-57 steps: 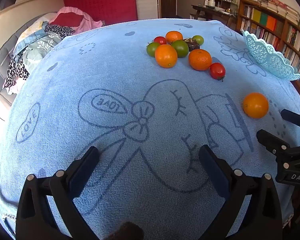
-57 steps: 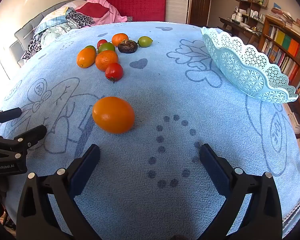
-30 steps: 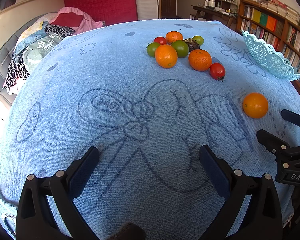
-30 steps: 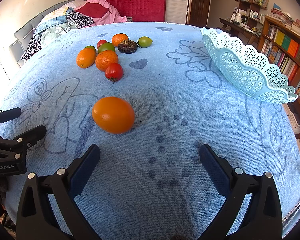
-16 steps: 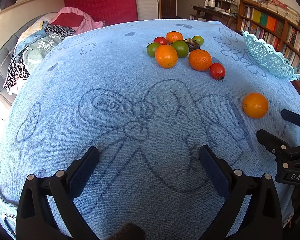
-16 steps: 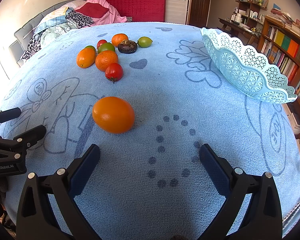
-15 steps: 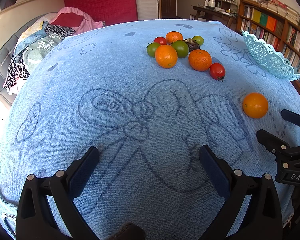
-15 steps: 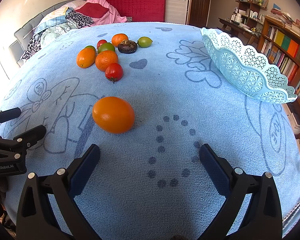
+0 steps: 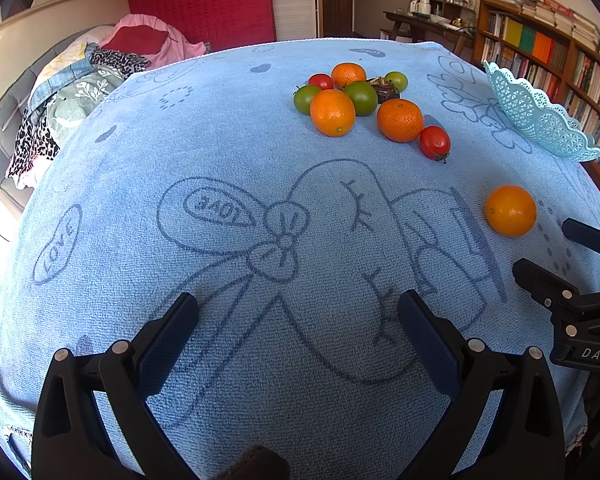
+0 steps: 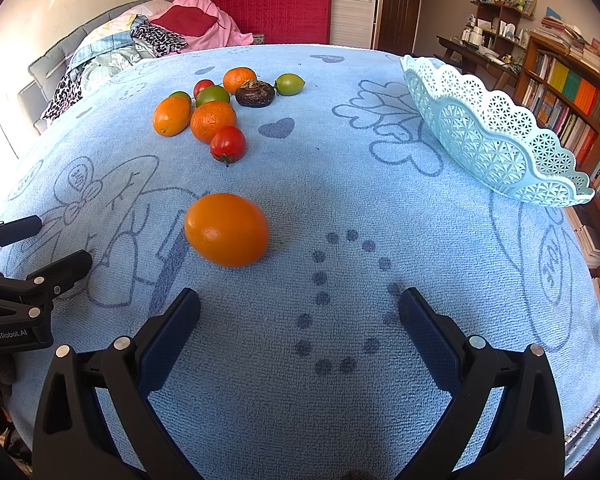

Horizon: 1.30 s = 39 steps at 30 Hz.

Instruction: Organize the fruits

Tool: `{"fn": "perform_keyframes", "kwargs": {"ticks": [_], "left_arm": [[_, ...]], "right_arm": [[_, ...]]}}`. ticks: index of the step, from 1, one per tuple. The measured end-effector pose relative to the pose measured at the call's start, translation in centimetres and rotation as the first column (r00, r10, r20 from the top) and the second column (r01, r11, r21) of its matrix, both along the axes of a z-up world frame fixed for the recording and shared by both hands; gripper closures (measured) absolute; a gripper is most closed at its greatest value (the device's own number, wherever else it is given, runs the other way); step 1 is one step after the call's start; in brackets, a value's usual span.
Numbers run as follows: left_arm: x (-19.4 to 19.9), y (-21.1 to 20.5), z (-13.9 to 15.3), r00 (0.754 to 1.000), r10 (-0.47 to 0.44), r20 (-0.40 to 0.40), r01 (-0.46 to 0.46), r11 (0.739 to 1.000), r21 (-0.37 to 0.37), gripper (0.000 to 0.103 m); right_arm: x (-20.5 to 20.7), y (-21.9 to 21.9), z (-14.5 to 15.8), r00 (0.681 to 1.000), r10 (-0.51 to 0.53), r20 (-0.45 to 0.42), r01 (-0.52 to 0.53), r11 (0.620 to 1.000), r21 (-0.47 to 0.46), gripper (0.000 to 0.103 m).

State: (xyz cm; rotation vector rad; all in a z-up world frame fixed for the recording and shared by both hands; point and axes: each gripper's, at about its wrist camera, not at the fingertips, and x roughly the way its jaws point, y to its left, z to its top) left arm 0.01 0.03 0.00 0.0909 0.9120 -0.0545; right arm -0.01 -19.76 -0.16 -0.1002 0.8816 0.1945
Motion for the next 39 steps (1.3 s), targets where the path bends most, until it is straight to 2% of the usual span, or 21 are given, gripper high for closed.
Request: {"fn": "perform_keyframes", "kwargs": {"ticks": [23, 39], "left_arm": [[-0.01, -0.01, 0.0, 1.0, 0.0, 0.0, 0.0, 1.0, 0.0, 0.005], [0.19, 0.0, 0.01, 1.0, -0.001, -0.009, 0.001, 1.0, -0.002, 0.005]], "right_arm": [[0.1, -0.46, 0.07, 1.0, 0.004, -0.013, -0.004, 1.0, 0.025, 0.002], [0.03, -0.18, -0.07, 0.998, 0.054, -0.04, -0.053, 0.998, 0.019, 0.002]]}}
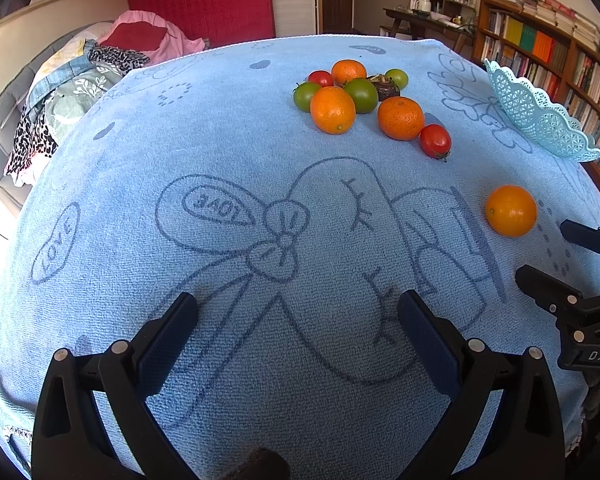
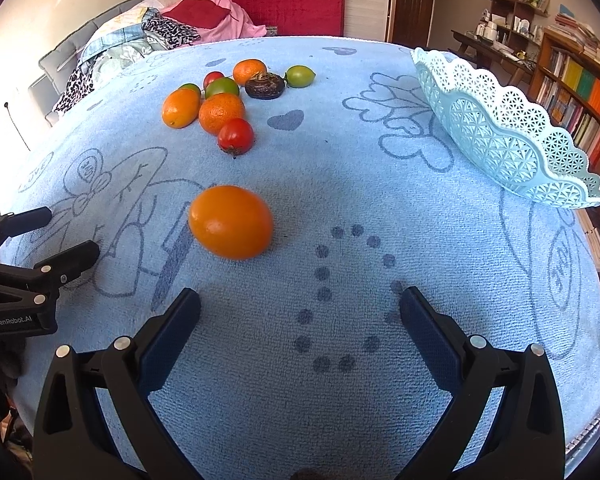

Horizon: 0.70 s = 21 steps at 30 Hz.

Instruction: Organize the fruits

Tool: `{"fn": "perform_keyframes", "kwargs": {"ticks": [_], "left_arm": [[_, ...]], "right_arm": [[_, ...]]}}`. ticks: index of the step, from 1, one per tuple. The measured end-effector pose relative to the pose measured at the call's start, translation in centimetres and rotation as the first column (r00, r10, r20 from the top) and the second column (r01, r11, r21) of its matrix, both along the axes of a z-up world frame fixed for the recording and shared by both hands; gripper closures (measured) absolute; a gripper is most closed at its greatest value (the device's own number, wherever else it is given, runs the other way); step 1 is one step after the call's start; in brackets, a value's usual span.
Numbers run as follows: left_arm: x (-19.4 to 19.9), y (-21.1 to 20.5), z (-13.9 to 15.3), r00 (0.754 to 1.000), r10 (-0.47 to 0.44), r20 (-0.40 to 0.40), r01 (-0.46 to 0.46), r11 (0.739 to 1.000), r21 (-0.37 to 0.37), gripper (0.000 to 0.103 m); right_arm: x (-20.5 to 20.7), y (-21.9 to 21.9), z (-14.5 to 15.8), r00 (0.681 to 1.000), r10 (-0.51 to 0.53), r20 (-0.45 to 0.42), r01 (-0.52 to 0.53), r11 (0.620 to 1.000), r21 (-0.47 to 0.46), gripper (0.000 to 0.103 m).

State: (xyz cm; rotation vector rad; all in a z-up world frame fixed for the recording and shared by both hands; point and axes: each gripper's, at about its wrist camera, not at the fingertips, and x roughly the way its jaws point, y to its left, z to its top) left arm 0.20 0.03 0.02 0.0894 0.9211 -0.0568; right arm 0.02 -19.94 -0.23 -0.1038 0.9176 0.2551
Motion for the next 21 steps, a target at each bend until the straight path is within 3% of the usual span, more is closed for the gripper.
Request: {"fn": "perform_keyframes", "kwargs": {"ticks": [16, 21], "left_arm": [[-0.1, -0.2, 0.2, 0.999, -0.036, -0.02, 0.036, 0.999, 0.012, 0.005], [0.1, 0.7, 1.7, 1.0, -0.029, -0.01, 0.028, 0.999, -0.029, 0.005]], "right_arm": [[-0.4, 0.5, 0.4, 0.999, 0.015, 0.03, -0.014, 0.999, -0.039, 0.002], [-1.0, 0.7, 1.9, 0.998, 0.042, 0.049, -0.043, 0.999, 0.011, 0.002]]}}
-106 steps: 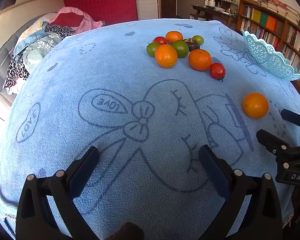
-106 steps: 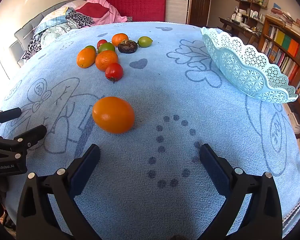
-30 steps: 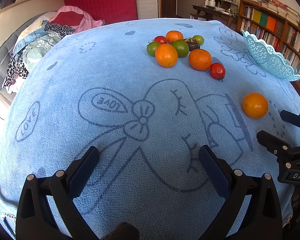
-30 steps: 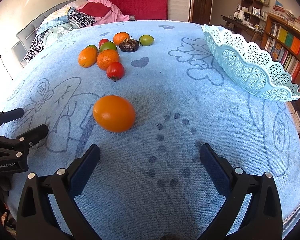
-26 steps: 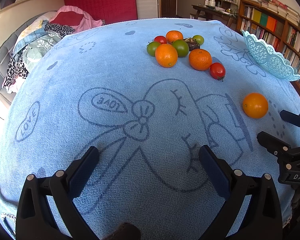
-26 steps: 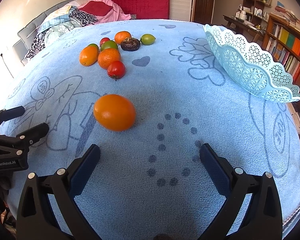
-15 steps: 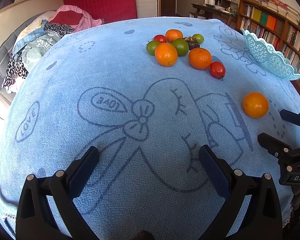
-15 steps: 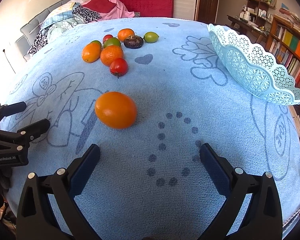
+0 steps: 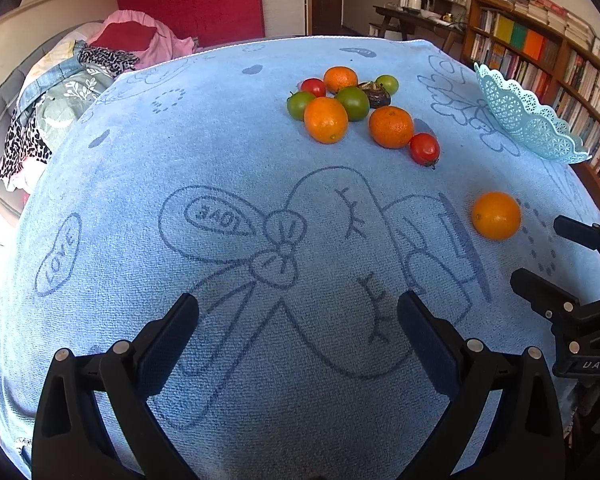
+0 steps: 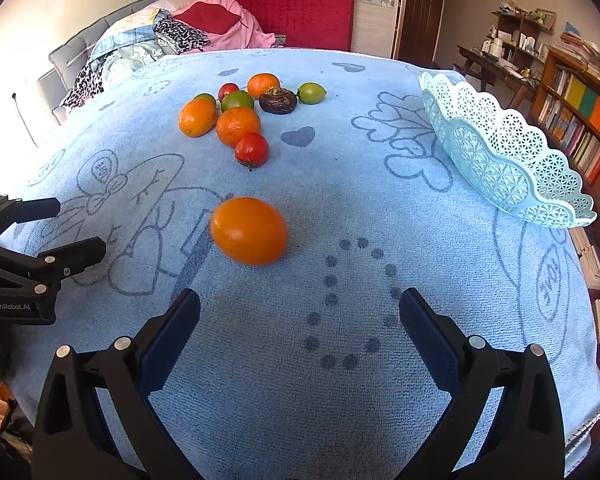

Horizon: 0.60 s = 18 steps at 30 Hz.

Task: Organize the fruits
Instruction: 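Grasp the large oval orange with the right tool while the left tool grasps a round orange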

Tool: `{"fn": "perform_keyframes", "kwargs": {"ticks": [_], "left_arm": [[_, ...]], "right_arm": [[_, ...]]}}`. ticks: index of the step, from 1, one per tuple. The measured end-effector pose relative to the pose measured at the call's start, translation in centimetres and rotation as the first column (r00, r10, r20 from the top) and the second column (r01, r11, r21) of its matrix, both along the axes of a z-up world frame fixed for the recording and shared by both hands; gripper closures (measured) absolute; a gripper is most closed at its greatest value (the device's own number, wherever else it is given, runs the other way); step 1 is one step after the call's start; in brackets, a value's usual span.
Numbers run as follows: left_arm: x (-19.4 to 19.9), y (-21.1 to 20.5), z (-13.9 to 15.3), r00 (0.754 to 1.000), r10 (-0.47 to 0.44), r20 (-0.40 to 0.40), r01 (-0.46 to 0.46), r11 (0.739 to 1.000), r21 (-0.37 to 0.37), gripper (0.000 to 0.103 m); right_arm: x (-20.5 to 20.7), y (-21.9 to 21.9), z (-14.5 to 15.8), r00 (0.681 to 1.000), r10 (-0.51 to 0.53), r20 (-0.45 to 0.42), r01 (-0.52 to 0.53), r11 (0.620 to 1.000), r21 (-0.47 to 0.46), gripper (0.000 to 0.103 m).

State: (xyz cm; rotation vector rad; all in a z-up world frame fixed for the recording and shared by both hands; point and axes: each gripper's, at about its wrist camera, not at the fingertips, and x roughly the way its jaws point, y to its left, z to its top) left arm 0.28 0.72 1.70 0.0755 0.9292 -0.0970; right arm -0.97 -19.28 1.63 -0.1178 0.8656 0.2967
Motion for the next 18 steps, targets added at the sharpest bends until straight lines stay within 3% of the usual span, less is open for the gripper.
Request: {"fn": "perform_keyframes", "kwargs": {"ticks": [7, 11, 18], "left_arm": [[0.8, 0.0, 2.6, 0.993, -0.004, 0.114, 0.0, 1.0, 0.032, 0.005], [2.1, -0.6, 3.2, 0.99, -0.009, 0.137, 0.001, 0.998, 0.062, 0.005], [5.8, -1.2, 3.0, 0.993, -0.019, 0.114, 0.013, 0.999, 0.047, 0.005]], "right_arm": [[0.9, 1.3, 1.4, 0.998, 0.046, 0.037, -0.048, 0.998, 0.042, 0.004], [2.3, 1.2, 0.6, 0.999, 0.047, -0.013, -0.045, 0.996, 0.083, 0.027], [2.8, 1.6, -0.3, 0.996, 0.075, -0.04, -0.072, 0.994, 0.084, 0.041]]}}
